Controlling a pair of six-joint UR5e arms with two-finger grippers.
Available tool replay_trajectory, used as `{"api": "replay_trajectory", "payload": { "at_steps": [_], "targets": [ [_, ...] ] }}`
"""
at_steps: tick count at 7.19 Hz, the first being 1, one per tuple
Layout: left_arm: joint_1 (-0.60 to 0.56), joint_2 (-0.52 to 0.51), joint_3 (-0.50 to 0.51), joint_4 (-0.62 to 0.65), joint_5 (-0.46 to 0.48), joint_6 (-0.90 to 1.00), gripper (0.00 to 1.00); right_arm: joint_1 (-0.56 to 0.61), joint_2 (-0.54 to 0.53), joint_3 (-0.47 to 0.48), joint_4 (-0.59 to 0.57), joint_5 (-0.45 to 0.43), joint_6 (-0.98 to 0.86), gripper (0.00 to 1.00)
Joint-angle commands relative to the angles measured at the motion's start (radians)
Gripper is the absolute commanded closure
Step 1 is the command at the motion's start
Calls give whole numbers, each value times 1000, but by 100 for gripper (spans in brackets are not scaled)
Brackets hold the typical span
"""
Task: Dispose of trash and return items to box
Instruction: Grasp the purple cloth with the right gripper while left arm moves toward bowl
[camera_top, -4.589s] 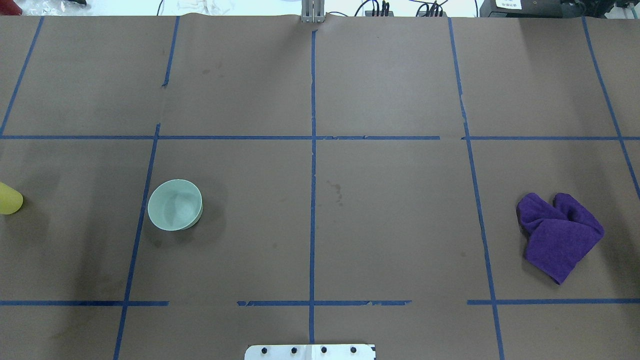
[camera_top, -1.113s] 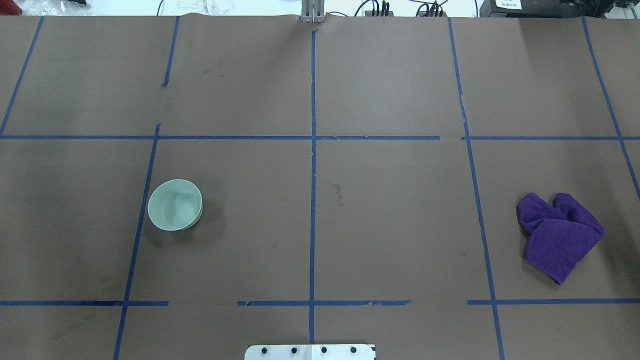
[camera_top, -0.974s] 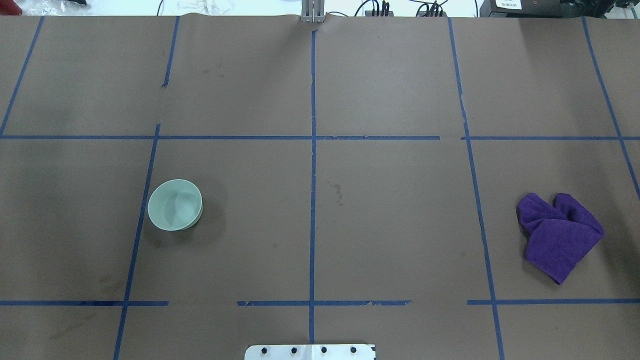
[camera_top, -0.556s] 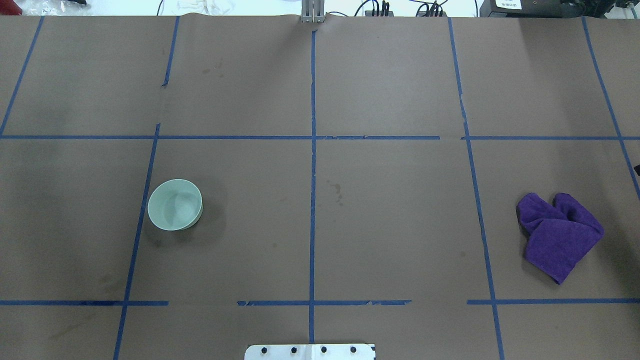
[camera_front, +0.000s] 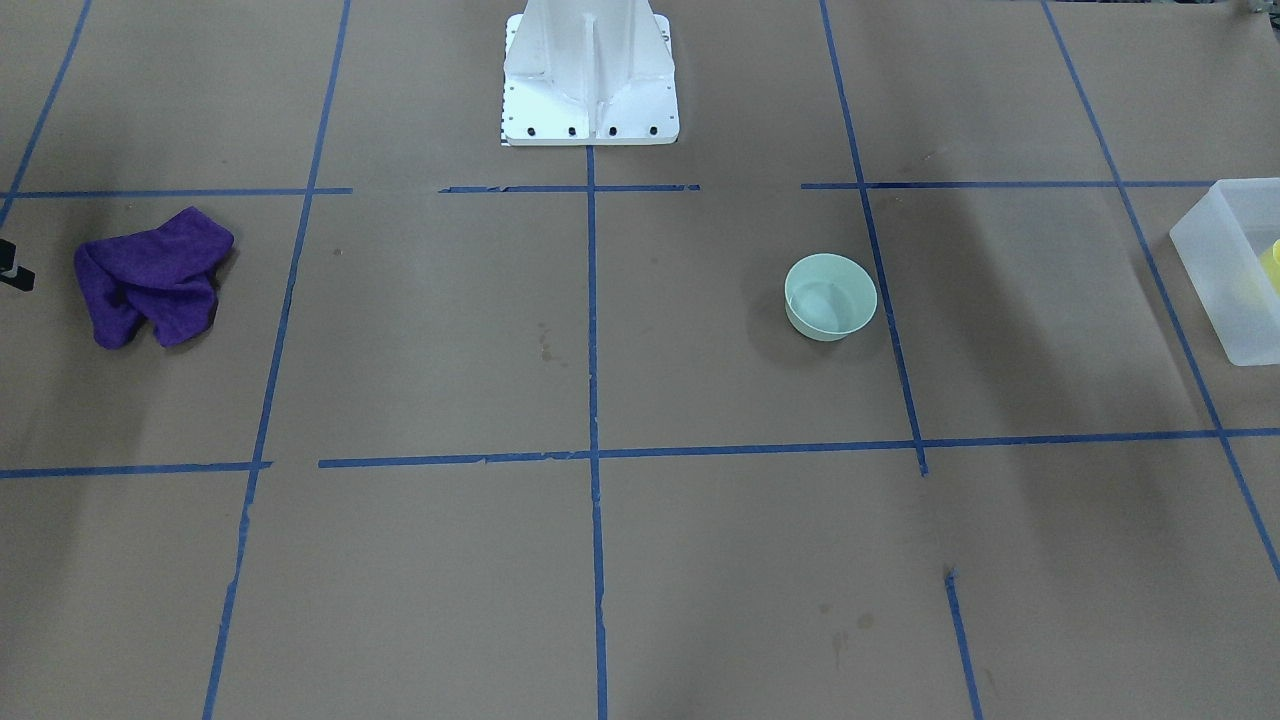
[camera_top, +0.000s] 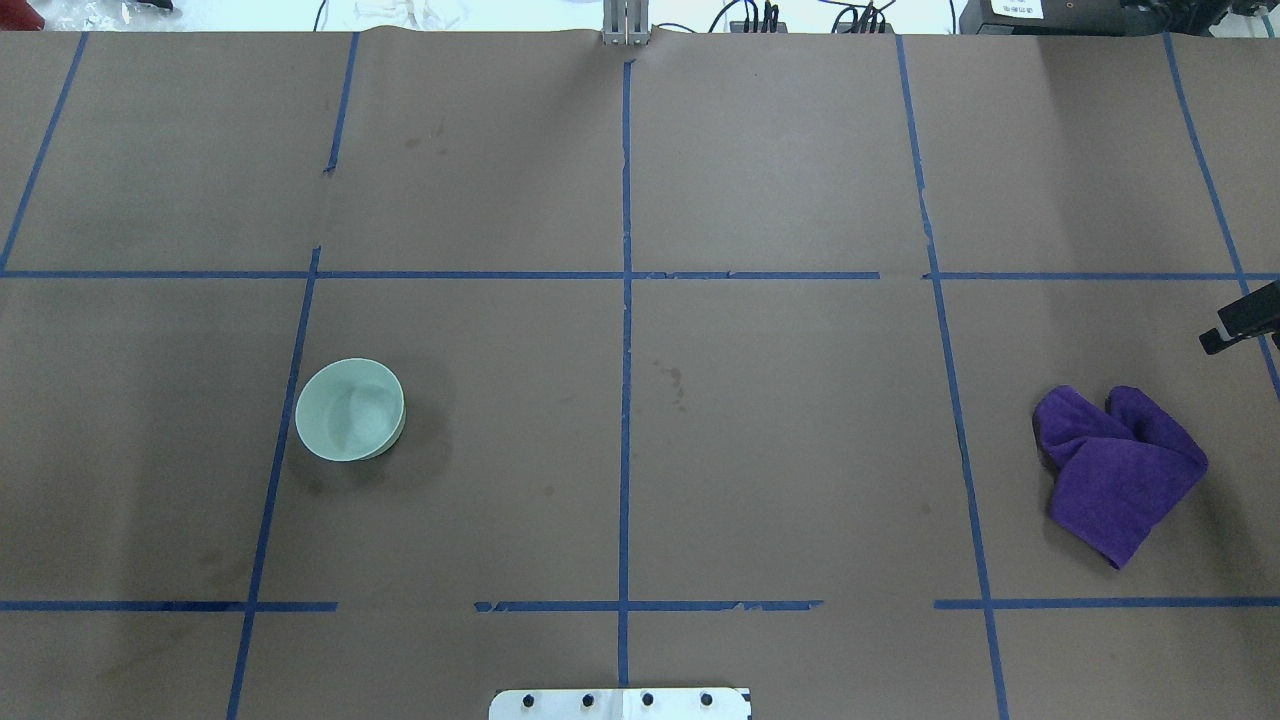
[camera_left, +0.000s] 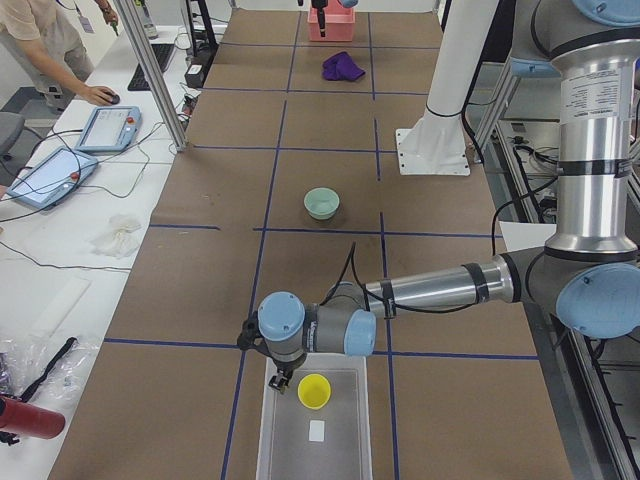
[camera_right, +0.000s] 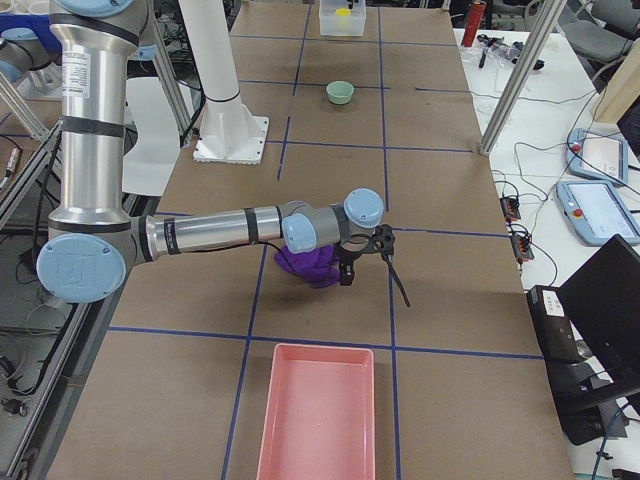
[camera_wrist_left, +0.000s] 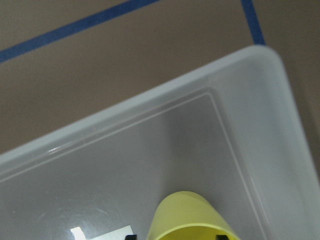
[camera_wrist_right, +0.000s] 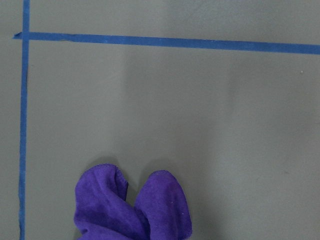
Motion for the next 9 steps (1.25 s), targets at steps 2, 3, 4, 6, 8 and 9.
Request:
{"api": "replay_trajectory", "payload": {
  "at_steps": [2,3,4,6,8,9],
  "targets": [
    [-33,-55,-291,236,-5,-198,16,-109,-46,37,247,-90,263,0],
    [-32,-60,-336,232,-9,-312,16,-236,-104,34,455,-193,481,0],
    [-21,-74,-336,227,-26,-353,13,-310,-162,34,498,-227,509,0],
    [-18,-91,-338,227,-54,-367,12,-328,-238,31,503,-229,512,0],
    [-12,-92,-341,227,-71,-381,12,-331,-230,12,504,-229,516,48],
    [-12,-92,-341,227,-71,-381,12,-330,-221,11,504,-229,515,99]
  ]
}}
